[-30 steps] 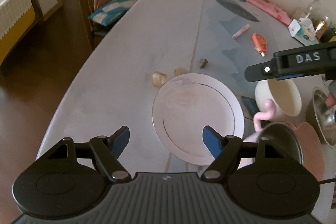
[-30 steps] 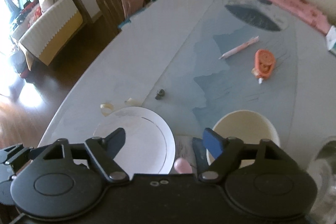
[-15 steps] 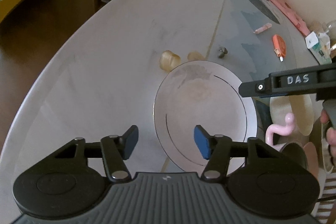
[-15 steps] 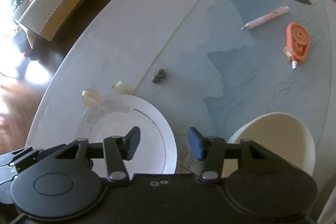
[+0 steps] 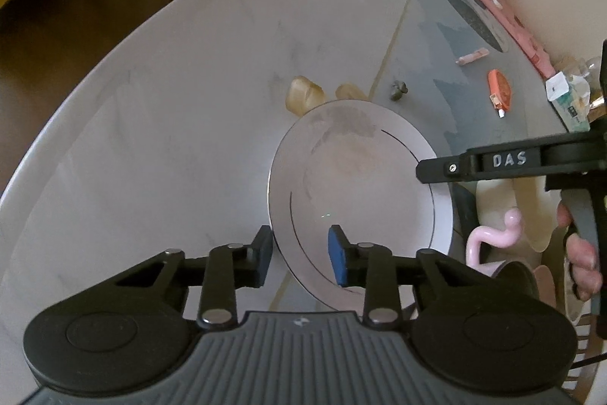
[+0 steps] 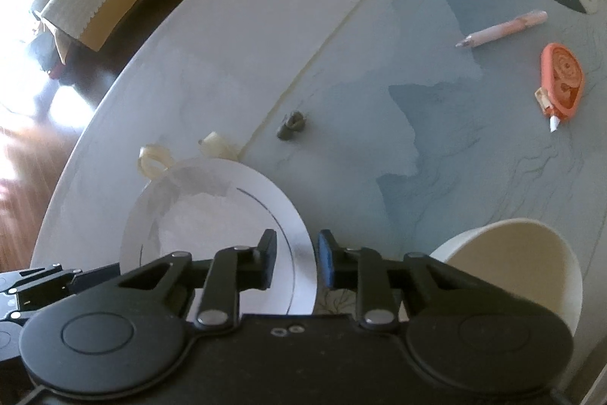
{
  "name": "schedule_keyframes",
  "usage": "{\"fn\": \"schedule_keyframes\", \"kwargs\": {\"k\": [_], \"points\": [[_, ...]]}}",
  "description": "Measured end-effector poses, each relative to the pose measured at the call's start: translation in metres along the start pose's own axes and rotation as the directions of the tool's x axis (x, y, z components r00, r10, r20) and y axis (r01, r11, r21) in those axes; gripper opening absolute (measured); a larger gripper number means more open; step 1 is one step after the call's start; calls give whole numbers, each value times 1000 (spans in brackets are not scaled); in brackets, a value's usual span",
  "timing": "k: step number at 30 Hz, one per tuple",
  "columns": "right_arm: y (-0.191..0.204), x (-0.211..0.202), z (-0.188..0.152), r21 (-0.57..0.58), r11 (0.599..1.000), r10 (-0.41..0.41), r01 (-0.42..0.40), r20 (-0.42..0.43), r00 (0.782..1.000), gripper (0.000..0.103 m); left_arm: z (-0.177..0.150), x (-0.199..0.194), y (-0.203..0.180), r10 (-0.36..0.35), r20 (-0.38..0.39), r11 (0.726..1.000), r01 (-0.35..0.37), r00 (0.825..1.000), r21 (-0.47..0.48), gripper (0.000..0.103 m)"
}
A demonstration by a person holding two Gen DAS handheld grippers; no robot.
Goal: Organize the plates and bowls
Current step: 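Close both grippers on the small white plate rim, then lift the small white plate with both grippers and carry it toward the large plate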
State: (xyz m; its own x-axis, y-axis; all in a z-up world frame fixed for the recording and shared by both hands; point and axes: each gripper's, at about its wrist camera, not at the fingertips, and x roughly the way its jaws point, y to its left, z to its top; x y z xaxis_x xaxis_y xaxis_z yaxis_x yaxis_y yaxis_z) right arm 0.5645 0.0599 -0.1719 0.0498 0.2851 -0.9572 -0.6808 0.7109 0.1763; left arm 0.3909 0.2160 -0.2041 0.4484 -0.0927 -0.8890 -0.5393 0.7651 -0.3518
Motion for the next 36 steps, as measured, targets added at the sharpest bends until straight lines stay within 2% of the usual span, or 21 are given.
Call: {"fn": "schedule_keyframes", "kwargs": {"k": [3,5,10,14,19,29,36], "points": [[3,1,-2,-28,1000,-13,13,-3,1000,23,-1,0,0,12,6,1000,-12,1000,-8,22],[4,1,-2,-39,999,-18,18,1,1000,18,-1,0,1,27,10,1000,-27,1000,-13,15],[4,-2,-5,-54,998,-27,28,25,999,16,-2,0,0,41,21,999,-41,999,0,14],[10,-6,-9,-61,996,-55,58,50,997,9,-3,-3,-1,45,34,999,-46,998,6,14],[18,-12,-15,-49,996,-68,71,75,995,8,-6,-9,1,45,53,999,-46,998,11,13],[25,-29,-21,0,1000,11,-11,109,994,7,-9,-30,20,47,67,999,-47,997,-3,13],[49,-38,-29,-3,1000,21,-20,133,991,6,-13,-49,31,42,81,999,-42,996,-1,13]]}}
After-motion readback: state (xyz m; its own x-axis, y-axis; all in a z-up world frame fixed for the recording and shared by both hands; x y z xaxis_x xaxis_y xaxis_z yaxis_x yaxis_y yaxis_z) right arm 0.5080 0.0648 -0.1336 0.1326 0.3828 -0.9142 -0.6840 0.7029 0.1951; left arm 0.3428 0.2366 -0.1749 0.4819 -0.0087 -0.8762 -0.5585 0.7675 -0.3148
